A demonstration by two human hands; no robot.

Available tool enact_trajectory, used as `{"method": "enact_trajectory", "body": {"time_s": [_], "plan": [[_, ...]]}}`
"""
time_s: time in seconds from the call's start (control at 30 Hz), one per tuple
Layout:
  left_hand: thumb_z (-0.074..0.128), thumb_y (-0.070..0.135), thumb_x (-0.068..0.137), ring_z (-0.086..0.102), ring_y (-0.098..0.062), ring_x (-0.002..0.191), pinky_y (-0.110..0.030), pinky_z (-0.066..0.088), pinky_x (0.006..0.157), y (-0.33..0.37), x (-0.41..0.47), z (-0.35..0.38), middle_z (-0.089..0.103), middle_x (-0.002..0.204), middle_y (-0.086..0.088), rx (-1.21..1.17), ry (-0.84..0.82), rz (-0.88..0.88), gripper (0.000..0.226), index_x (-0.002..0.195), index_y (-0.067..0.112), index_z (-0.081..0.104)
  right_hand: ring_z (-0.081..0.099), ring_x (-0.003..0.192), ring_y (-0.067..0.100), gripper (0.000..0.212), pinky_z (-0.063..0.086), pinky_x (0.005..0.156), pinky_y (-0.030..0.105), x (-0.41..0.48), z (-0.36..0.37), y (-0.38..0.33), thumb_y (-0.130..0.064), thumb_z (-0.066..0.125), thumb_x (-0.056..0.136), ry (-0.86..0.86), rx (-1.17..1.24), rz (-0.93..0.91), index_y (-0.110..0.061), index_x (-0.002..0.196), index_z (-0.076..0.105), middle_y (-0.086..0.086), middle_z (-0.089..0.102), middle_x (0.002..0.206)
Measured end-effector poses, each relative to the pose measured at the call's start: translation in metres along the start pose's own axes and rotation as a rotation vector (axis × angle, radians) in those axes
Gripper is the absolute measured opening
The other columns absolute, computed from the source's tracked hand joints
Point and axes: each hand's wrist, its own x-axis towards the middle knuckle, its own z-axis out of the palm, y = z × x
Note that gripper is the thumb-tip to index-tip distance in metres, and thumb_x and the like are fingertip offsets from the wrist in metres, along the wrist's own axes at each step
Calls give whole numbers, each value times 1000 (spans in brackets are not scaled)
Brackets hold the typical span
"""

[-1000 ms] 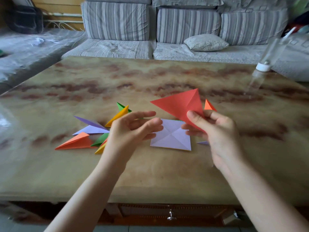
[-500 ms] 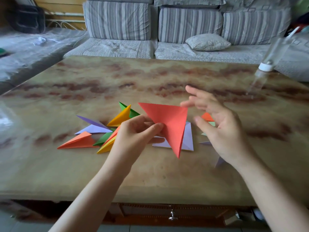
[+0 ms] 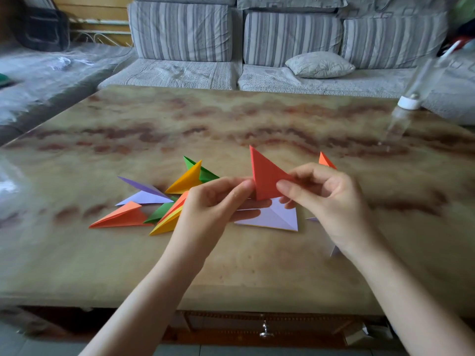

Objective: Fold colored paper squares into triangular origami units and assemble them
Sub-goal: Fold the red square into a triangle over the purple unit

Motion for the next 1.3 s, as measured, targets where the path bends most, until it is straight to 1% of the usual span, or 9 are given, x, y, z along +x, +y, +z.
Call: {"method": "enact_trajectory", "body": {"time_s": [0.2,0.33,0.57,0.67,0.77,0.87,1.1,1.23,1.3], "plan": [[70,16,76,71,-10,70,-19,53,57,-1,-2,3,75,73,0,74,92,37,11,87,14,72,61,50,13,25,46,51,16,0,4,1,1,69,78,9,106,71,-9,98,59,0,65,63],[69,8,80,71,-9,70,-17,52,58,-4,-1,4,75,73,0,67,147,79,8,85,14,72,61,51,13,14,50,53,20,0,6,3,0,71,74,-19,123,123,-7,84,65,1,68,61],[68,13,80,71,-18,78,-27,58,74,-7,0,5,75,81,-7,41,171,89,10,88,10,74,64,71,15,22,52,71,24,-4,12,7,-7,77,71,-107,64,153,-4,91,68,7,72,79],[72,9,78,67,-5,72,-16,52,70,-7,1,2,73,75,1,287,162,220,13,80,22,74,62,80,12,33,49,77,20,-1,4,0,-21,80,66,-76,76,105,-15,97,69,-1,71,87],[75,7,75,61,0,66,-8,45,66,-6,0,3,67,73,5,500,134,291,23,76,30,73,60,71,3,21,45,64,9,0,-2,-6,-27,80,65,-66,-10,91,-18,83,72,-8,70,76],[76,7,74,65,-1,67,-10,48,66,-5,-2,5,69,75,5,468,140,281,25,80,31,73,62,66,1,4,42,57,8,-1,-2,-5,-20,74,71,-41,-64,91,-18,72,71,-7,71,70],[75,17,74,71,-7,73,-18,54,70,-3,-3,6,75,76,3,164,224,143,12,86,16,74,62,61,-2,7,41,54,5,-3,4,-1,-12,72,76,72,19,78,-16,71,69,-11,68,63],[74,17,76,69,-5,68,-15,52,66,-3,-2,7,74,71,7,183,244,145,0,76,17,74,65,68,6,8,49,68,15,-4,6,3,-12,71,78,63,9,29,-17,73,69,-7,69,69],[75,13,75,66,5,62,-7,47,62,-2,-3,6,71,65,18,298,253,207,15,69,26,71,63,70,4,8,47,71,14,-4,5,2,-12,71,79,-13,-100,-25,-19,76,69,-7,69,72]]}}
